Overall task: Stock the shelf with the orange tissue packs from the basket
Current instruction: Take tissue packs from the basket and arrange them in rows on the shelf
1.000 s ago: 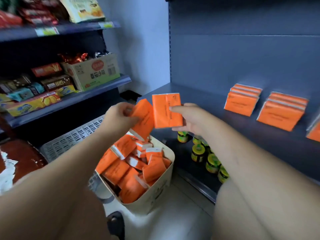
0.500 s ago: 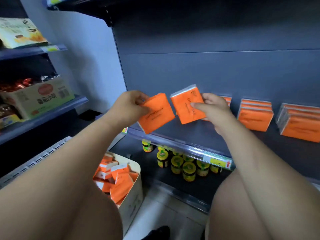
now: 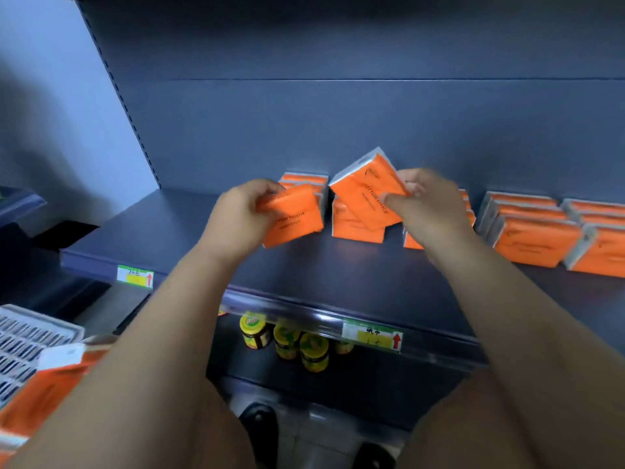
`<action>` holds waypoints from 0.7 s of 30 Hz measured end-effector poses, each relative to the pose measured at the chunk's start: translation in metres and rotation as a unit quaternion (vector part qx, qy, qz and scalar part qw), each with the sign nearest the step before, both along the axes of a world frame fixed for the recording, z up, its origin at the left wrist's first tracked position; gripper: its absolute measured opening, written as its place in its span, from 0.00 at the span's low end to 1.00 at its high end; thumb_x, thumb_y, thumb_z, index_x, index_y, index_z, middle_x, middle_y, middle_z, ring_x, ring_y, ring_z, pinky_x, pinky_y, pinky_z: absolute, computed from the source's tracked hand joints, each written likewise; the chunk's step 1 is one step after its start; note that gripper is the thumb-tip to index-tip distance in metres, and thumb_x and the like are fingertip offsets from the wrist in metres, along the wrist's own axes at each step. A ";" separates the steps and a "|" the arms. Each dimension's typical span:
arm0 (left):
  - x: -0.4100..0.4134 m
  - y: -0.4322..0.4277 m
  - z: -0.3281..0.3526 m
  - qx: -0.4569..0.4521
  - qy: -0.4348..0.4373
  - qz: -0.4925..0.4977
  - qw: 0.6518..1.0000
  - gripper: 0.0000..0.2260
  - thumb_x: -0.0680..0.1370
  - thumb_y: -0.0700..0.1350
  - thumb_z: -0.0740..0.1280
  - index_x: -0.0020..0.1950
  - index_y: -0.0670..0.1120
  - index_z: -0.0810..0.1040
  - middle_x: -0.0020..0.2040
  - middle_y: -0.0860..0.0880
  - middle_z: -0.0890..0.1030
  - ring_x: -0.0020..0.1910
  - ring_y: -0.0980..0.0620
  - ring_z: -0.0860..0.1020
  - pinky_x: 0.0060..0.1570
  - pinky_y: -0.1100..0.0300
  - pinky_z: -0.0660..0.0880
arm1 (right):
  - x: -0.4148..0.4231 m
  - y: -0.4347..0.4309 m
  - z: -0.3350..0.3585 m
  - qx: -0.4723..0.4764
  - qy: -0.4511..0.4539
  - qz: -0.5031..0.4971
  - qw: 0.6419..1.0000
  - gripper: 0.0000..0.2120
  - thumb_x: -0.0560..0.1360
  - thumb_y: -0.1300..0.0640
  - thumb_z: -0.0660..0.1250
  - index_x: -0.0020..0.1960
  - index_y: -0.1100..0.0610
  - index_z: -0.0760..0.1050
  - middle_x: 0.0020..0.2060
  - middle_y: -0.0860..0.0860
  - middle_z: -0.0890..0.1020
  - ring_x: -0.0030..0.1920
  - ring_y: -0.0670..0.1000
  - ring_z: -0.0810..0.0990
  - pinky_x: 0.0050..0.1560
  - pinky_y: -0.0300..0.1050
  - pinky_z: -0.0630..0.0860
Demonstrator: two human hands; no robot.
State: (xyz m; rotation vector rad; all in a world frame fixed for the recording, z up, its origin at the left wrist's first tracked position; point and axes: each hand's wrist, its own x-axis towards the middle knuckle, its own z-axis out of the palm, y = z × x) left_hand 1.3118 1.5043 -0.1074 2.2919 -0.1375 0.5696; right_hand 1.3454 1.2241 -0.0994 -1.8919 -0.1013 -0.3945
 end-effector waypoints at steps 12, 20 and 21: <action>0.084 0.018 -0.051 0.120 0.029 -0.055 0.991 0.20 0.72 0.29 0.72 0.60 0.45 0.86 0.56 0.48 0.83 0.57 0.46 0.80 0.56 0.75 0.66 | 0.026 -0.017 -0.036 -0.097 0.028 -0.002 0.995 0.14 0.72 0.58 0.75 0.55 0.47 0.83 0.46 0.43 0.85 0.48 0.45 0.84 0.54 0.51 0.81; 0.093 0.016 -0.061 0.138 -0.011 -0.045 0.989 0.23 0.71 0.29 0.69 0.61 0.47 0.86 0.66 0.44 0.77 0.63 0.38 0.75 0.68 0.53 0.68 | 0.027 -0.009 -0.042 -0.178 0.021 -0.004 0.984 0.17 0.72 0.57 0.75 0.60 0.46 0.82 0.53 0.44 0.82 0.54 0.46 0.80 0.48 0.34 0.70; 0.093 0.015 -0.062 0.147 -0.013 -0.030 0.989 0.23 0.70 0.28 0.68 0.61 0.47 0.86 0.66 0.44 0.77 0.62 0.37 0.74 0.66 0.54 0.67 | 0.026 -0.007 -0.045 -0.192 0.024 -0.002 0.981 0.19 0.72 0.57 0.75 0.62 0.46 0.82 0.55 0.46 0.81 0.55 0.47 0.80 0.49 0.34 0.69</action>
